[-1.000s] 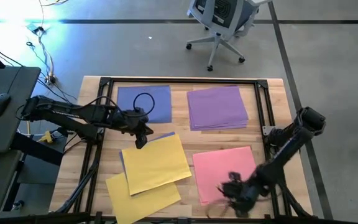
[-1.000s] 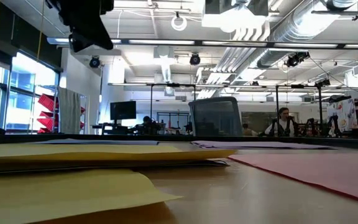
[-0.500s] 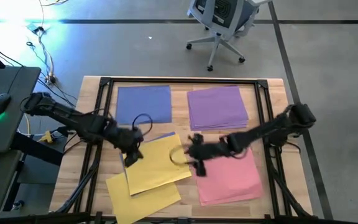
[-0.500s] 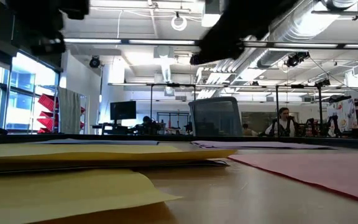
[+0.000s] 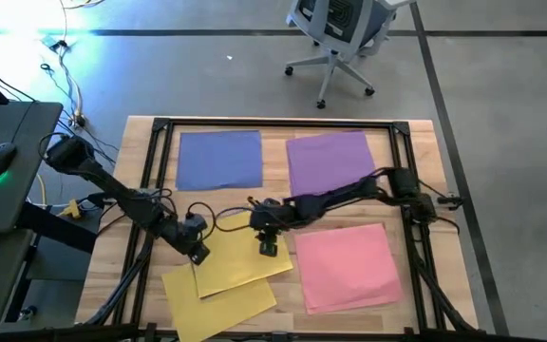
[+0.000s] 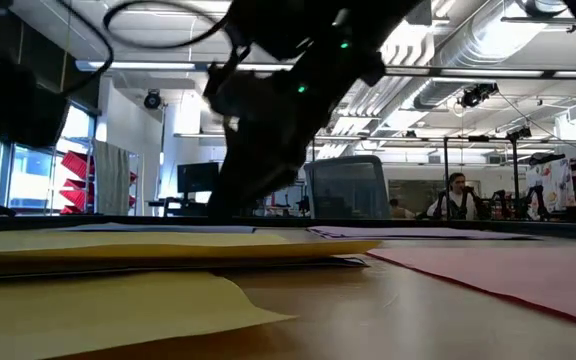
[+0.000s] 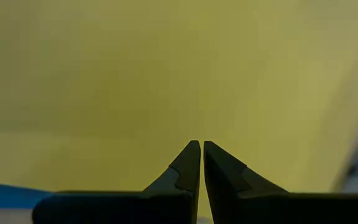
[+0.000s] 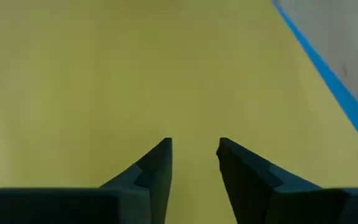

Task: Organize paper
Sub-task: Stack the yellow paper on the bottom left yellow paper

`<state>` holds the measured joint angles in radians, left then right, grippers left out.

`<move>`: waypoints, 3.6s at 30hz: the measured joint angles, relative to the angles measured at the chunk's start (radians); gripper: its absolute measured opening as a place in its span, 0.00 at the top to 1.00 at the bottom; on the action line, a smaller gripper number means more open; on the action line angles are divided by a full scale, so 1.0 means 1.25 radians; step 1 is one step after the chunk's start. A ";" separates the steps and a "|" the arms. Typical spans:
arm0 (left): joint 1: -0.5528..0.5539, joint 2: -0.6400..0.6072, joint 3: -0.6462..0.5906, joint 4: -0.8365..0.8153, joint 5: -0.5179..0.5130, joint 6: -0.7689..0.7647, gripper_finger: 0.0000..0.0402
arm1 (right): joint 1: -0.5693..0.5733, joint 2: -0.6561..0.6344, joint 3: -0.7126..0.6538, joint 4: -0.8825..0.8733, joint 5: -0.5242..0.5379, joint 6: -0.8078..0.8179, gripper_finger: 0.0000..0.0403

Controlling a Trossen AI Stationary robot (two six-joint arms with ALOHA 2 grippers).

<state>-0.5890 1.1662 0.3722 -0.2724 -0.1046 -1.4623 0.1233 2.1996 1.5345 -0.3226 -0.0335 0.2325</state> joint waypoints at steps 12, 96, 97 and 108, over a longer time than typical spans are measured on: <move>0.130 -0.025 -0.037 -0.092 -0.059 0.125 1.00 | -0.010 0.033 0.046 -0.107 0.036 0.371 0.90; -0.241 0.282 0.367 -0.409 -0.048 -0.057 1.00 | 0.246 -0.039 -0.036 0.143 0.035 0.070 1.00; -0.241 0.292 0.361 -0.408 -0.061 -0.065 1.00 | 0.245 -0.054 -0.036 0.138 0.050 0.080 1.00; -0.247 0.392 0.338 -0.230 -0.143 -0.106 1.00 | 0.288 -0.141 -0.035 0.056 0.215 0.304 1.00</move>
<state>-0.8984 1.6567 0.7947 -0.5602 -0.2837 -1.5951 0.4833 2.0230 1.4910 -0.2528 0.2353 0.6123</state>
